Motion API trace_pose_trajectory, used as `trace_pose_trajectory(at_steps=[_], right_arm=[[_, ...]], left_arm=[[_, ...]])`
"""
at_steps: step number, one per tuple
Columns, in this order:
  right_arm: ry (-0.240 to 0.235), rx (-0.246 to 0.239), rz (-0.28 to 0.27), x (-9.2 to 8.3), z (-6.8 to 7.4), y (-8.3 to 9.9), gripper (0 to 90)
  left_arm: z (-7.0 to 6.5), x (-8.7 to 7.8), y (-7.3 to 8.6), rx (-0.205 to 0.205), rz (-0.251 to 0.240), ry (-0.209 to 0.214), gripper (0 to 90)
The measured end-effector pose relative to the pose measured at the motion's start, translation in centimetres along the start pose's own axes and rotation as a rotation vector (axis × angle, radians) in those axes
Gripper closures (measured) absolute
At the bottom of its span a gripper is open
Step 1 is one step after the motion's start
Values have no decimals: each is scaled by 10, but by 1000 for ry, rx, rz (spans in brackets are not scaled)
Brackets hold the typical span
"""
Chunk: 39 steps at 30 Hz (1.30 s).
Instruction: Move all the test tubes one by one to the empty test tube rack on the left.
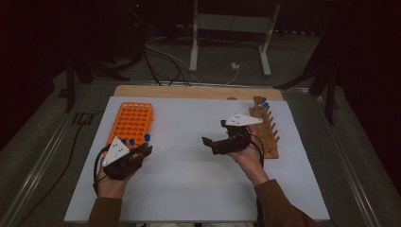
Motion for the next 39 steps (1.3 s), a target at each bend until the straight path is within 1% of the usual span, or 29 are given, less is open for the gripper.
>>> trace_pose_trajectory(at_steps=[5, 14, 19, 22, 34, 36, 39], right_arm=[[20, 21, -1, -6, -12, 7, 17], [59, 56, -17, -20, -31, 15, 3], [98, 57, -20, -28, -42, 19, 3], [109, 69, -23, -32, -47, 21, 3], [152, 86, -52, -53, -61, 26, 3], [157, 89, -54, -55, -64, 27, 3], [169, 89, -54, -59, -68, 30, 3]], left_arm=[[7, -8, -1, -10, -12, -1, 784], [24, -27, -2, -36, -44, -24, 784], [31, -34, -2, -46, -54, -37, 784], [35, -38, -1, -49, -57, -47, 784], [54, -50, 5, -78, -73, -114, 784], [58, -51, 7, -82, -70, -131, 784], [63, -51, 10, -96, -73, -145, 783]])
Point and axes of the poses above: each handheld gripper's, and its own axes: x roughly forward along the jaws, y roughly out of its underside, z roughly to its left, the point moved 9 cm from there along x, roughly forward along the jaws, and after that the axes turned 8 degrees about z, right-handed, at the moved point
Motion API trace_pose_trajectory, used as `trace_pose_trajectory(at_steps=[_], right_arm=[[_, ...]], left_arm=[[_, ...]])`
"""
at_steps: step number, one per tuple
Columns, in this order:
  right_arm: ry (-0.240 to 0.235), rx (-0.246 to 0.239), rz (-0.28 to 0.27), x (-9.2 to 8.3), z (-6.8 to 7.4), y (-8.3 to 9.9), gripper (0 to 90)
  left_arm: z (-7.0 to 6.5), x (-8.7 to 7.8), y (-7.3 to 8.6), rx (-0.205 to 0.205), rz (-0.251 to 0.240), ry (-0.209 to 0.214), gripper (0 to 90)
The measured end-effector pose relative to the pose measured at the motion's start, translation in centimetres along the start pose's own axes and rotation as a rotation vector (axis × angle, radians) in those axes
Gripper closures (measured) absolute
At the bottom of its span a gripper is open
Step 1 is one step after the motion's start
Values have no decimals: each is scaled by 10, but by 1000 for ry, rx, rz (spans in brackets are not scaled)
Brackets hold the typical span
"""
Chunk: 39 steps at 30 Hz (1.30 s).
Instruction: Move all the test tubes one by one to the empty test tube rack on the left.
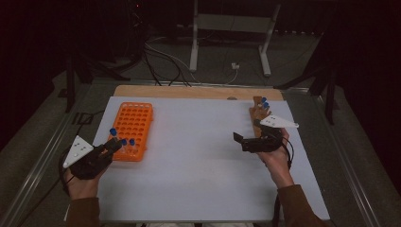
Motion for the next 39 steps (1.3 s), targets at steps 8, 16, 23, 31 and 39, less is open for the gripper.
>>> trace_pose_trajectory(at_steps=[8, 16, 23, 31, 39], right_arm=[[27, 11, -3, -8, -12, 7, 3], [56, 5, 0, -15, -19, 13, 3], [59, 20, -13, -18, -22, 14, 3], [55, 33, -19, -19, -23, 18, 3], [49, 32, -13, -16, -20, 21, 3]], left_arm=[[12, 11, 12, -5, 28, -55, 783], [19, 25, 21, -3, 54, -112, 783], [22, 37, 31, -9, 95, -125, 783], [23, 45, 42, -8, 150, -133, 783], [24, 50, 52, -6, 205, -145, 783]])
Point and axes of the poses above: each handheld gripper's, and its own axes: x roughly forward along the jaws, y roughly out of its underside, z roughly to its left, the point moved 9 cm from there along x, roughly forward along the jaws, and after that the axes turned 8 degrees about z, right-handed, at the moved point
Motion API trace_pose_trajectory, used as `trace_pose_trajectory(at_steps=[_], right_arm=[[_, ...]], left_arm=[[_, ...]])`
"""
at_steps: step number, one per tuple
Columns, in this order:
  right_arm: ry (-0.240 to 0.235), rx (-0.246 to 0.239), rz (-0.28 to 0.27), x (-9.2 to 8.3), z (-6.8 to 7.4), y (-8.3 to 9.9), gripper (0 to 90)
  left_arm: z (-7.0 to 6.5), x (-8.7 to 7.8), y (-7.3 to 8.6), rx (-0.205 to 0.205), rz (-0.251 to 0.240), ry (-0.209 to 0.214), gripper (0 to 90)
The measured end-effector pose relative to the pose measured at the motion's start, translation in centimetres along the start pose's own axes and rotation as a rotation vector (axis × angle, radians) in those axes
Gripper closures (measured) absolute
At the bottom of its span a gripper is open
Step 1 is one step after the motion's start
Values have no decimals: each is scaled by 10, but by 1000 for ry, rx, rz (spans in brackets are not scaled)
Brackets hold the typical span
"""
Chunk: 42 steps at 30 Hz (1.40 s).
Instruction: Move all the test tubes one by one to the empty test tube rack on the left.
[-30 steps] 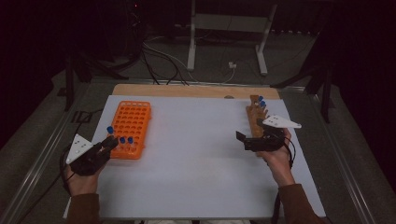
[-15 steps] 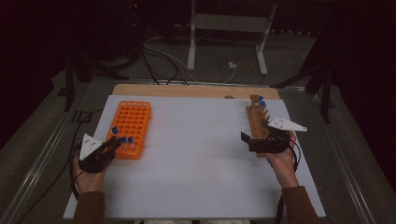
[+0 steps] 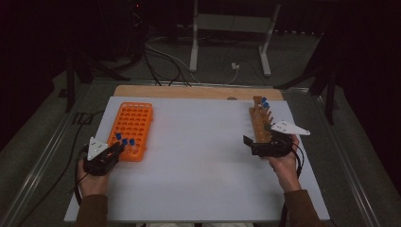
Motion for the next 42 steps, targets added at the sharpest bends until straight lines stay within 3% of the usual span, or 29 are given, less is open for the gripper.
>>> trace_pose_trajectory(at_steps=[13, 25, 29, 33, 38, 42], right_arm=[[-2, 3, 12, 4, 0, 4, 3], [5, -1, 19, 5, -1, 5, 3], [7, -2, 17, 5, -1, 5, 3], [12, -4, 18, 4, -3, 4, 4], [24, 0, 14, 3, -8, 0, 4], [41, -8, 24, 4, -13, -4, 4]], left_arm=[[-2, 2, 9, 3, 43, 7, 783], [0, 2, 11, -43, 33, 35, 765], [1, -1, 11, -47, 31, 34, 710], [1, -10, 8, -68, -8, 68, 640], [-8, -20, 1, -75, -67, 141, 477], [-13, -23, -5, -71, -96, 151, 332]])
Point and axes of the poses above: each handheld gripper's, and its own axes: x roughly forward along the jaws, y roughly out of its underside, z roughly to its left, the point moved 9 cm from there along x, roughly forward along the jaws, and after that the axes turned 8 degrees about z, right-handed, at the moved point
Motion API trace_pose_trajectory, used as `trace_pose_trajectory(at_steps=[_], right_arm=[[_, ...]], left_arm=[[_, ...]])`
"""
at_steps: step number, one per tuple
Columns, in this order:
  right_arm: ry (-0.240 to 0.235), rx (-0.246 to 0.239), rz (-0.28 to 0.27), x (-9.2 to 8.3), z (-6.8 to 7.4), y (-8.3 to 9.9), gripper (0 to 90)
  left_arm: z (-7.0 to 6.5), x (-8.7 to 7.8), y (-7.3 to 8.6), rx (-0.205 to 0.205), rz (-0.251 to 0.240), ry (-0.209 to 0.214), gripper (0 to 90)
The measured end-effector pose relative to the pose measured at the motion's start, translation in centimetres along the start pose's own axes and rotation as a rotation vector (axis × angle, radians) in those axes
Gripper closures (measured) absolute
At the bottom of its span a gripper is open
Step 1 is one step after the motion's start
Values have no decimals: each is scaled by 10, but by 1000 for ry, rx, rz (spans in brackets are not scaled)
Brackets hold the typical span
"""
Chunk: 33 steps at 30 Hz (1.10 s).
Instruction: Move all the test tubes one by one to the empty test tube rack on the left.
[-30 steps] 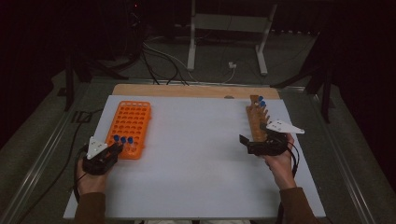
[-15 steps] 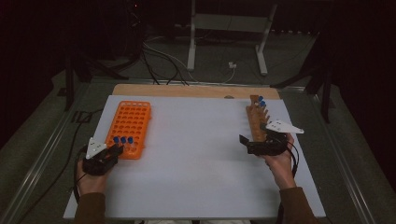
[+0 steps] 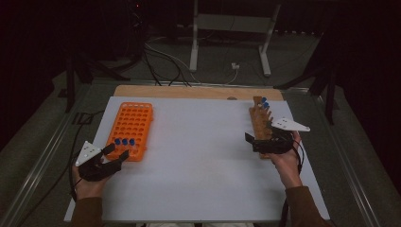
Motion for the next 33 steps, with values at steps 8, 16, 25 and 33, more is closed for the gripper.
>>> trace_pose_trajectory(at_steps=[8, 16, 25, 33], right_arm=[[43, 6, 20, 3, -16, -10, 4], [88, 17, 46, 13, -37, -19, 4], [123, 28, 69, 28, -58, -29, 24], [145, 53, 98, 44, -72, -31, 59]], left_arm=[[-7, 3, -3, -5, -1, -9, 77], [-9, 1, -8, -18, -34, -6, 6], [-7, 1, -7, -25, -32, -18, 6], [-6, 0, -8, -35, -40, -16, 6]])
Point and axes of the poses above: each handheld gripper's, and its own axes: x roughly forward along the jaws, y roughly out of its underside, z roughly to its left, the point moved 9 cm from there along x, roughly forward along the jaws, and after that the axes turned 8 degrees about z, right-handed, at the moved point
